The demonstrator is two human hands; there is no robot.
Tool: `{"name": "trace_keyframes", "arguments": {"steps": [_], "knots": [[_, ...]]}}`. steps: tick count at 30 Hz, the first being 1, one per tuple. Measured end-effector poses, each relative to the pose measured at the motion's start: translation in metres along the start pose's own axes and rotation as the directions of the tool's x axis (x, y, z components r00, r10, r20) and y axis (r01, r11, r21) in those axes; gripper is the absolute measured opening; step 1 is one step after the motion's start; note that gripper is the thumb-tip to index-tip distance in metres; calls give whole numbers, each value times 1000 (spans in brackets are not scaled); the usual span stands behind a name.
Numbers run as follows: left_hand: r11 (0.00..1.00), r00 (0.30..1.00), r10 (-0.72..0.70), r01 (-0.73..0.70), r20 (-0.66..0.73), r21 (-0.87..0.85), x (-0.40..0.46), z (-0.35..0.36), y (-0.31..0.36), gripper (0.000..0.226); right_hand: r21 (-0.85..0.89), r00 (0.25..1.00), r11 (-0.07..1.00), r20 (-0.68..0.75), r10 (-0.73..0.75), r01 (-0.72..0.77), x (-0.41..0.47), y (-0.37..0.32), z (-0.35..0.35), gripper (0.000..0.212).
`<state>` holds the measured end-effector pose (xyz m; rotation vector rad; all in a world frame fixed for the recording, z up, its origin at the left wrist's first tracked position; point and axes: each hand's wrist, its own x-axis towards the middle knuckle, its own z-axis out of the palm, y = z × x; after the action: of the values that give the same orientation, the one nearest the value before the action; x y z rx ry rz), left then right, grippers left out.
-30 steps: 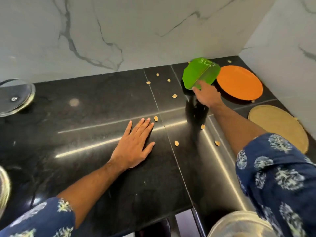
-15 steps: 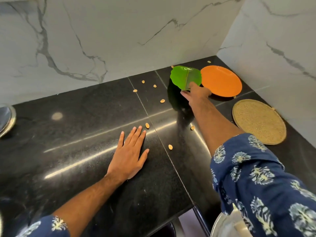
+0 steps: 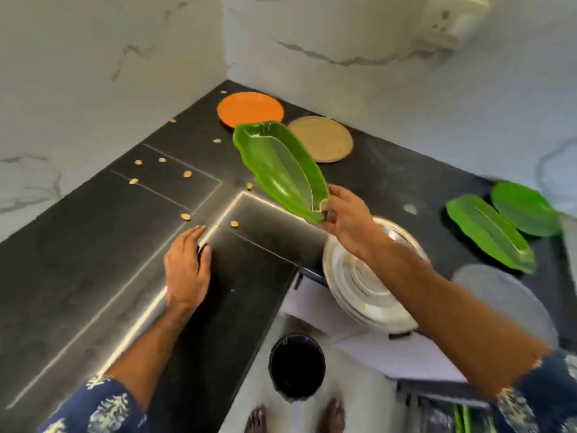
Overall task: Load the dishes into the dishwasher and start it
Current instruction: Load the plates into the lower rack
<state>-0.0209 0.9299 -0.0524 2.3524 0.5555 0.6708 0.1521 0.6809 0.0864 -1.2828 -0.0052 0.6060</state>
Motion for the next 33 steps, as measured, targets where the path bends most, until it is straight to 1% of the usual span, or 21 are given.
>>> {"name": "trace_keyframes", "arguments": {"steps": [2, 3, 5, 6, 8, 10, 13, 14, 16, 17, 19, 20, 22, 24, 25, 26, 27, 28, 30, 32, 33], "knots": [[982, 999, 24, -17, 30, -186, -13, 12, 34, 44, -25, 998, 1000, -61, -8, 6, -47, 0, -42, 37], [945, 995, 28, 3, 91, -327, -20, 20, 59, 44, -25, 997, 1000, -78, -14, 12, -70, 0, -62, 37], [796, 967, 43, 118, 251, -594, -33, 34, 119, 49, -17, 992, 999, -125, -33, 31, -110, 4, -102, 41], [718, 948, 72, 166, 310, -676, -38, 39, 151, 53, -12, 987, 999, -154, -42, 41, -130, 6, -121, 43], [606, 897, 144, 254, 418, -754, -53, 54, 213, 55, 10, 976, 998, -209, -58, 62, -174, 11, -159, 45], [572, 838, 207, 315, 505, -758, -74, 71, 268, 53, 38, 971, 996, -229, -69, 80, -218, 18, -192, 48], [550, 734, 220, 451, 643, -703, -128, 107, 330, 35, 60, 954, 995, -294, -56, 77, -291, 31, -250, 55], [548, 695, 226, 488, 683, -679, -146, 116, 343, 33, 40, 948, 997, -316, -50, 66, -311, 37, -267, 56], [578, 607, 274, 516, 746, -633, -196, 141, 372, 36, -33, 935, 999, -355, -24, 13, -362, 52, -313, 56], [607, 544, 301, 524, 783, -597, -224, 153, 386, 36, -49, 930, 999, -367, 3, -22, -388, 63, -339, 60], [688, 384, 344, 517, 857, -509, -275, 176, 410, 33, -42, 922, 994, -380, 78, -101, -434, 88, -385, 62], [739, 289, 350, 500, 891, -452, -304, 191, 425, 32, -10, 917, 989, -377, 132, -146, -460, 102, -409, 57], [848, 107, 310, 418, 945, -326, -356, 222, 451, 30, 65, 911, 976, -351, 216, -207, -509, 124, -448, 50], [945, -59, 242, 242, 969, -221, -397, 253, 466, 25, 109, 893, 967, -372, 255, -231, -548, 147, -481, 51], [976, -139, 200, 110, 970, -186, -419, 274, 469, 20, 126, 867, 957, -407, 289, -260, -566, 164, -500, 51], [986, -203, 161, -8, 966, -166, -439, 291, 471, 13, 138, 838, 944, -436, 329, -299, -582, 182, -517, 50], [979, -241, 129, -121, 962, -162, -458, 309, 470, 12, 144, 807, 928, -460, 370, -344, -595, 202, -533, 48], [959, -267, 107, -226, 958, -170, -474, 326, 467, 16, 130, 770, 908, -490, 409, -399, -604, 222, -547, 49], [893, -315, 76, -400, 946, -205, -500, 360, 462, 30, 73, 711, 865, -538, 454, -497, -612, 262, -572, 51], [839, -329, 84, -485, 941, -245, -525, 405, 453, 50, 53, 679, 843, -567, 467, -536, -607, 307, -594, 48], [798, -318, 103, -539, 942, -269, -533, 428, 448, 55, 44, 667, 844, -592, 453, -535, -599, 331, -605, 47]]}}
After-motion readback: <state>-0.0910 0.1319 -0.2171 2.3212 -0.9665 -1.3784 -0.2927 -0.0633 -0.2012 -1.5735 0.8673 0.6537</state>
